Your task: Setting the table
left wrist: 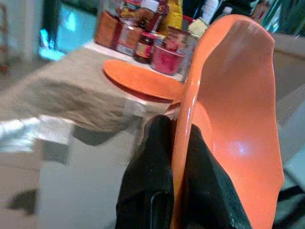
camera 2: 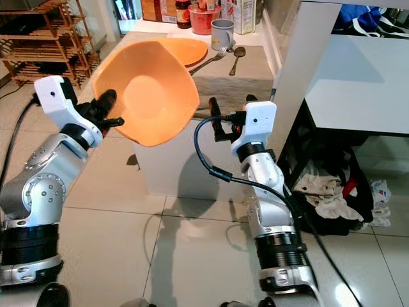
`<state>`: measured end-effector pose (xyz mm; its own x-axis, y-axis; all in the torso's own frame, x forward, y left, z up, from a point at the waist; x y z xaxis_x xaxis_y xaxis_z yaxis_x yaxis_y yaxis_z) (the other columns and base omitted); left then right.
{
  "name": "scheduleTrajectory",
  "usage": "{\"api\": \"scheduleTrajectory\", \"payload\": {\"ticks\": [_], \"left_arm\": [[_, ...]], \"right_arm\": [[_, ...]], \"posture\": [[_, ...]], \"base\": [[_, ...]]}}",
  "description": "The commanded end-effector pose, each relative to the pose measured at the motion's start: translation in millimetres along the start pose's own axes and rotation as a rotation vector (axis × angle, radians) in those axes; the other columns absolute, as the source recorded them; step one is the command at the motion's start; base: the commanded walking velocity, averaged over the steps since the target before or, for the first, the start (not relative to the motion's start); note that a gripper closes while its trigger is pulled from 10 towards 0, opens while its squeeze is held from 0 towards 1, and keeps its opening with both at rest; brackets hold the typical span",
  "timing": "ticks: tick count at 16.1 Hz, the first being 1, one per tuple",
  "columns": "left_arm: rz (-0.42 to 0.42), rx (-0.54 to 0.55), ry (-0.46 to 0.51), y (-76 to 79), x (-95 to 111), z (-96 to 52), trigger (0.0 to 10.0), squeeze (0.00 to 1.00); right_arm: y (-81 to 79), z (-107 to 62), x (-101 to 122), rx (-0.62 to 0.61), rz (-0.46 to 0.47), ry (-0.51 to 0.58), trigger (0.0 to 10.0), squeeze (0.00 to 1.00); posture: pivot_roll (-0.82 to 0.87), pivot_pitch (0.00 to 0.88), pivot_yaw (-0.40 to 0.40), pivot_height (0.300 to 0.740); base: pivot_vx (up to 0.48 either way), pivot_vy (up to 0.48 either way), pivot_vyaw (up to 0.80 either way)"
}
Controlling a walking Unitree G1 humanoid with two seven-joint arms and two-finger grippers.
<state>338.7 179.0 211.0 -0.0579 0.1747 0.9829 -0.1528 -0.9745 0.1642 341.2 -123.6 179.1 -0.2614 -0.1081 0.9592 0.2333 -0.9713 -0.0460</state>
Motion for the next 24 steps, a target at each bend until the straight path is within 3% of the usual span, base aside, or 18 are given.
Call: {"api": "scheduleTrajectory", "payload": {"ticks": [1,2,4,6,9,12,14,18,24], "left_arm": [[0.078,0.059,0.007,-17.6,-3.2,-5.7,0.0,0.0],[0.09,0.072,0.004,-21.2,-4.4,-7.5,0.0,0.0],[0.109,0.125,-0.028,-36.2,-13.9,-18.4,0.0,0.0],[0.096,0.143,-0.037,-37.3,-20.5,-21.3,0.0,0.0],[0.048,0.241,-0.05,-46.6,-37.7,-27.0,0.0,0.0],[0.077,0.333,-0.144,-57.2,-77.8,-36.0,0.0,0.0],[0.108,0.299,-0.187,-46.2,-91.4,-32.5,0.0,0.0],[0.113,0.262,-0.136,-39.6,-81.4,-23.5,0.0,0.0],[0.112,0.234,-0.046,-30.5,-61.7,-17.8,0.0,0.0]], "right_arm": [[8.5,-7.0,-7.1,-0.038,-0.072,-0.019,10.0,0.0],[10.4,-8.5,-8.2,-0.047,-0.078,-0.024,10.0,0.0],[20.8,-20.5,-14.4,-0.07,-0.185,-0.039,10.0,0.0],[27.4,-26.4,-19.9,-0.099,-0.214,-0.058,10.0,0.0],[33.1,-30.4,-28.2,-0.147,-0.168,-0.08,10.0,0.0],[46.1,-36.9,-58.7,-0.201,-0.067,-0.213,10.0,0.0],[52.3,-40.5,-76.7,-0.229,-0.048,-0.302,10.0,0.0],[56.3,-37.3,-77.1,-0.242,-0.04,-0.297,10.0,0.0],[45.8,-32.5,-70.4,-0.18,-0.086,-0.247,10.0,0.0]], "posture": [[-0.02,0.0,0.046,0.74],[-0.02,0.0,0.048,0.74],[-0.02,0.0,0.045,0.74],[-0.02,0.0,0.042,0.74],[-0.03,0.0,0.044,0.74],[-0.03,0.0,0.045,0.74],[-0.03,0.0,0.046,0.74],[-0.04,0.0,0.044,0.74],[-0.03,0.0,0.038,0.74]], "base": [[0.0,0.0,0.0],[0.0,0.0,0.0],[0.0,0.0,0.0],[0.0,0.0,0.0],[0.0,0.0,0.0],[0.0,0.0,0.0],[0.0,0.0,0.0],[0.0,0.0,0.0],[0.0,-0.078,0.0]]}}
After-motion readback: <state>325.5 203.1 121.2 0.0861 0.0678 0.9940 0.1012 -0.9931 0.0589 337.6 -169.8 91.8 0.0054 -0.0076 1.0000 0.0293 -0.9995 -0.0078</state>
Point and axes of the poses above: a point about 5 cm out from each wrist's last joint towards the gripper, its own z axis pointing out of the wrist towards the gripper, its own x axis along the axis of the wrist's last joint, y = z × x, the point moved 1 cm from there along z, pointing out of the wrist towards the gripper, and after that the axes turned 6 degrees about z, right-handed, at the moved point
